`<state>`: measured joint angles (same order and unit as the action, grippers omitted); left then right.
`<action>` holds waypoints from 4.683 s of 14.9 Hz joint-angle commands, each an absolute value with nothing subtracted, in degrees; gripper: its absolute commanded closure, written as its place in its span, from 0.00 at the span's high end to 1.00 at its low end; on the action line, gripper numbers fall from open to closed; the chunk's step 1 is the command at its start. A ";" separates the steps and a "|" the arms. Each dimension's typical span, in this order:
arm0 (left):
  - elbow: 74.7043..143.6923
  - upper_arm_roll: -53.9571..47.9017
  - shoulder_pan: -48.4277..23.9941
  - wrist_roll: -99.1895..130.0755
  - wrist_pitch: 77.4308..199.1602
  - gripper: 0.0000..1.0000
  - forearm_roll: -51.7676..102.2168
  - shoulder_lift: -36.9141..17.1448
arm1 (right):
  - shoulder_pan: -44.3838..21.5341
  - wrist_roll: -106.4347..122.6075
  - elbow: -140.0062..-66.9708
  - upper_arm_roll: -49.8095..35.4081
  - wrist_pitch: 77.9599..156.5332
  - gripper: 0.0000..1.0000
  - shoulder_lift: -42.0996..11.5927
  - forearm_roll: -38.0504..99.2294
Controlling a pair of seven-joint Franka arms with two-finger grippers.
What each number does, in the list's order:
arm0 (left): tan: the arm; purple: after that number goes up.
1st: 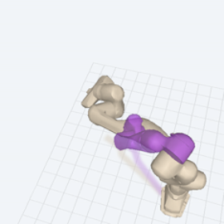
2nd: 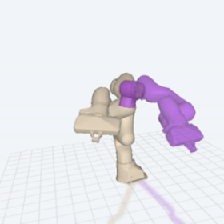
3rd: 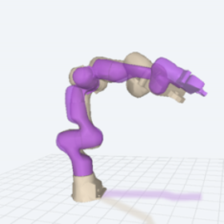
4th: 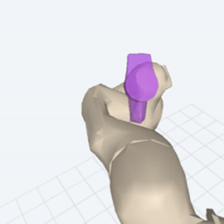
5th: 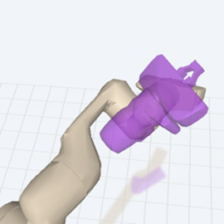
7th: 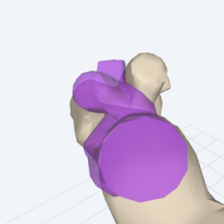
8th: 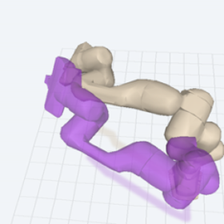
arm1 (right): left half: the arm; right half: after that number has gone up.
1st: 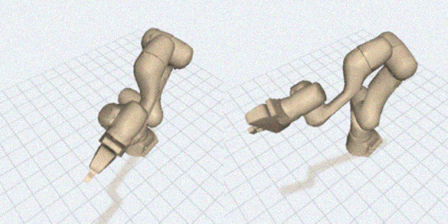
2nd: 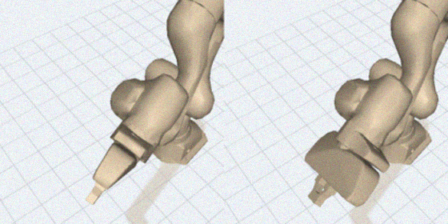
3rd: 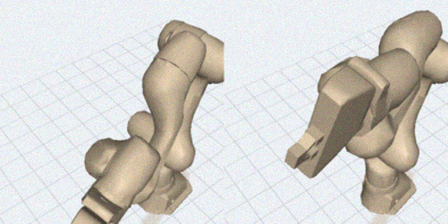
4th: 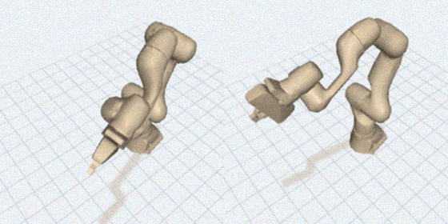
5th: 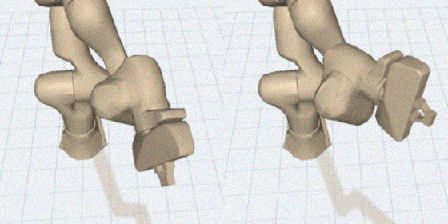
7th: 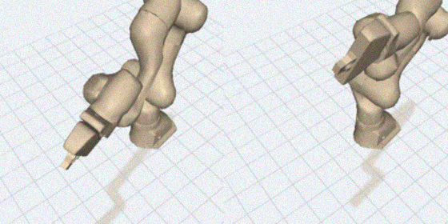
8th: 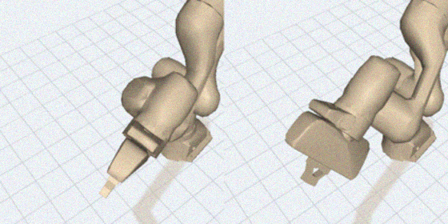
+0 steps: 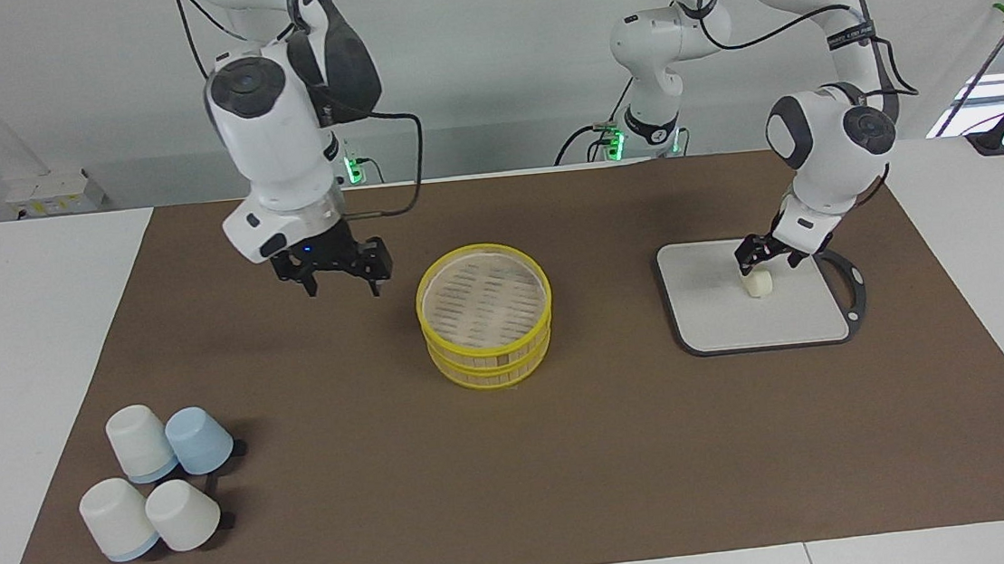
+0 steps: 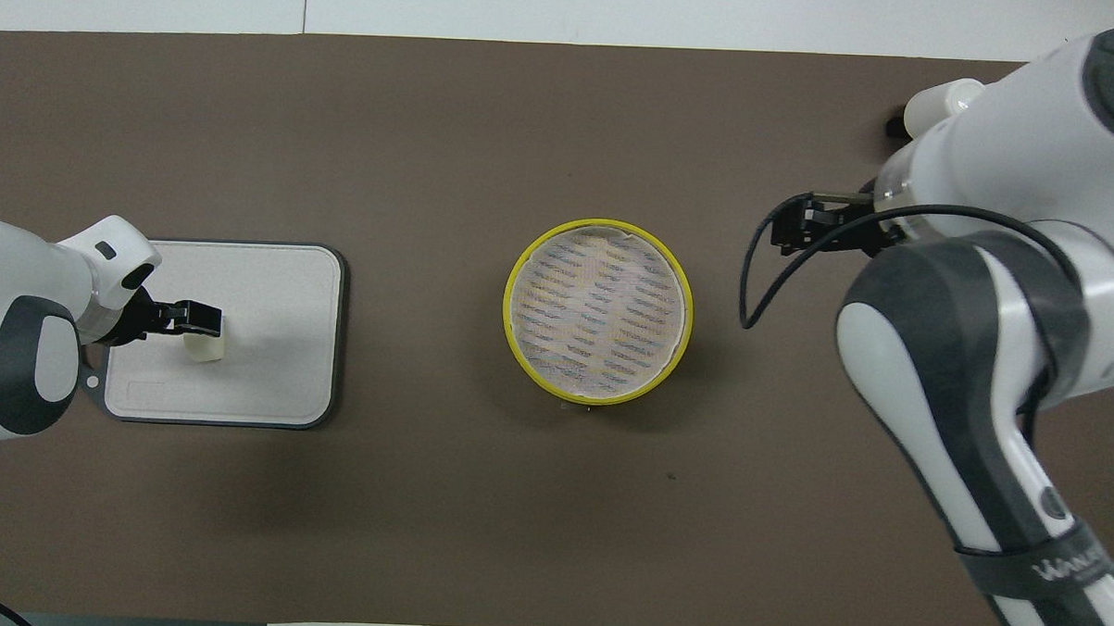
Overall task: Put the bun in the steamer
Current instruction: 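Grasp the steamer lid with the right gripper while the left gripper grasps the bun, then lift the lid away with the right gripper while the left gripper lifts the bun, then lower the bun into the open steamer with the left gripper and release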
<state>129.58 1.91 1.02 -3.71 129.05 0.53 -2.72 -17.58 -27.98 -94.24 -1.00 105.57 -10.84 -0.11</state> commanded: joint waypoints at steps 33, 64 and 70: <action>112.94 1.06 -5.45 9.30 109.60 0.11 0.97 -5.36 | -39.73 -49.75 -78.40 -0.88 110.84 0.01 -32.43 -4.22; 81.68 1.23 -40.85 57.46 109.07 0.17 7.21 -27.91 | -7.12 -10.63 -78.56 -0.79 98.61 0.00 -19.61 -3.60; 80.60 1.23 -42.28 57.83 112.23 0.19 6.68 -33.48 | -7.03 -10.63 -79.54 -0.79 99.23 0.00 -19.25 -3.60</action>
<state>82.93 0.38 -42.08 58.07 112.11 6.18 -31.44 -7.66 -11.08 -76.78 -0.45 97.94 -21.83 -3.81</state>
